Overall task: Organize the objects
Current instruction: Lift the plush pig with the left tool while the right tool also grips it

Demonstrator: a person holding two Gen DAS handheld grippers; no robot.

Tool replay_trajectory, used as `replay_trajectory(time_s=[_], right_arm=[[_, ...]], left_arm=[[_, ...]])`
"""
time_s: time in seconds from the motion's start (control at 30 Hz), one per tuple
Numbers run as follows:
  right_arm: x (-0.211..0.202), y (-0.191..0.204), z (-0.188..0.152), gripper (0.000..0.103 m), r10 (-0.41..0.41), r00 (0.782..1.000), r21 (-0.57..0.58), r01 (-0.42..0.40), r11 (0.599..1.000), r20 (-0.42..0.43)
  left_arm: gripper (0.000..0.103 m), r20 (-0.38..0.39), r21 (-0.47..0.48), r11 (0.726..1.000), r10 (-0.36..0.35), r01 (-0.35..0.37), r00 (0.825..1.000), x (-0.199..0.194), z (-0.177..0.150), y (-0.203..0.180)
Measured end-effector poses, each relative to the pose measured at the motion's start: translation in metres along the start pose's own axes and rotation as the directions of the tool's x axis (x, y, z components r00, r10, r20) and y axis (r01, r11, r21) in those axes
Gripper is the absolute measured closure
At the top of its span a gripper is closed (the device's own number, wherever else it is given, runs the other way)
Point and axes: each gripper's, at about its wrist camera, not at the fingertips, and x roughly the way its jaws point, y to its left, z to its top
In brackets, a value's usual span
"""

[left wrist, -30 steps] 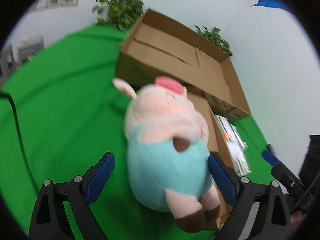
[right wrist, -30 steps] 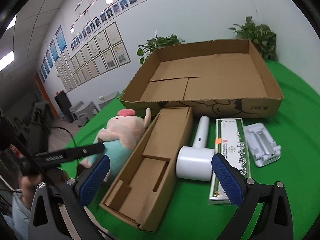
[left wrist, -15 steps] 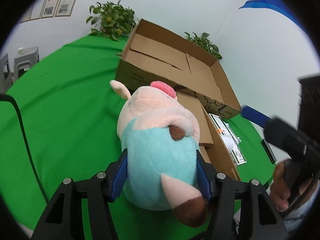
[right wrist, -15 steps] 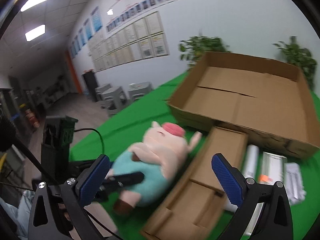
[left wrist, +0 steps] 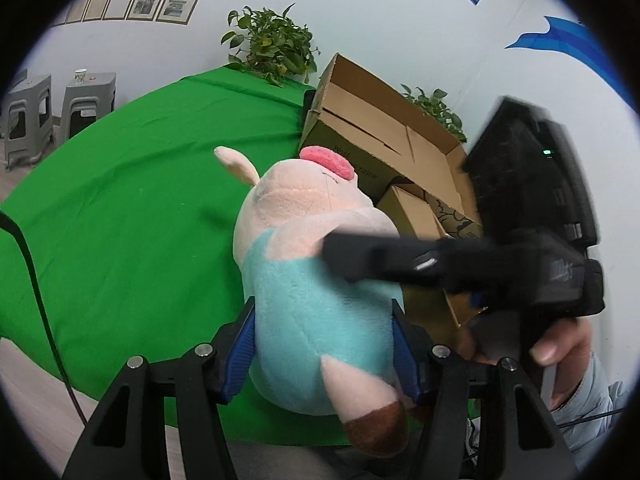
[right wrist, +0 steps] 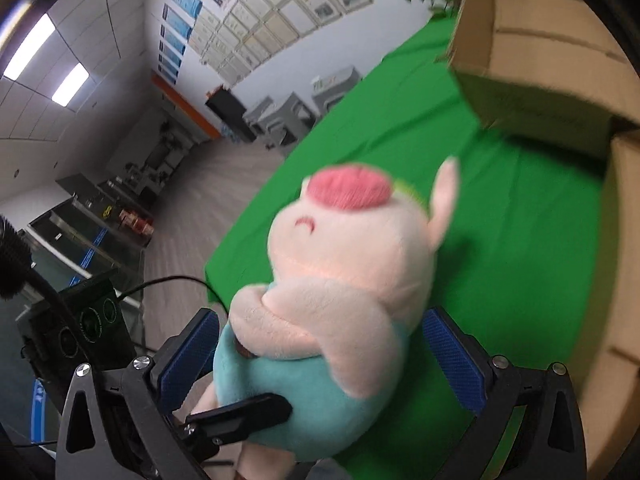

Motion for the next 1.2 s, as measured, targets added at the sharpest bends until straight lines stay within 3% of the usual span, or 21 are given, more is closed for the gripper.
replay_trajectory(time_s=[0.1,0.23,0.4,0.57,0.83,1.0,1.2], right_arm=[[0.019,-0.003,-0.001,0.004,-0.017,0.999,0.038,0.018,0.999,-0.029],[0.019,0.003,0.001,0.015,-0.041,0.999,0.03,0.041,0.999,0.011],[0.007,0.011,0.006,0.022,-0.052,0.994,0.011,0.052,0.999,0.097],[-0.051,0.014,0.02,0.024,-0.074,0.971,-0.015,0.08,0.997,0.227],[-0.159,0.012,0.097,0.025,-0.147,0.921,-0.088,0.191,0.978,0.361],[-0.229,0.014,0.136,0.025,-0.149,0.898,-0.083,0.2,0.976,0.414],[-0.25,-0.019,0.189,0.026,-0.164,0.881,-0.037,0.201,0.979,0.444]], left_arm=[[0.046,0.003,0.019,1.0,0.009,-0.009,1.0,0.002,0.001,-0.004],[0.046,0.008,0.036,0.999,0.011,-0.012,1.0,0.0,0.005,-0.007],[0.046,0.052,0.099,0.995,0.002,-0.008,0.999,-0.005,0.017,-0.024],[0.046,0.113,0.201,0.979,-0.051,0.028,0.992,0.002,0.052,-0.053],[0.046,0.218,0.291,0.953,-0.154,0.087,0.964,0.028,0.125,-0.09],[0.046,0.216,0.325,0.94,-0.178,0.101,0.96,0.057,0.176,-0.098],[0.046,0.184,0.333,0.933,-0.203,0.133,0.962,0.094,0.214,-0.098]])
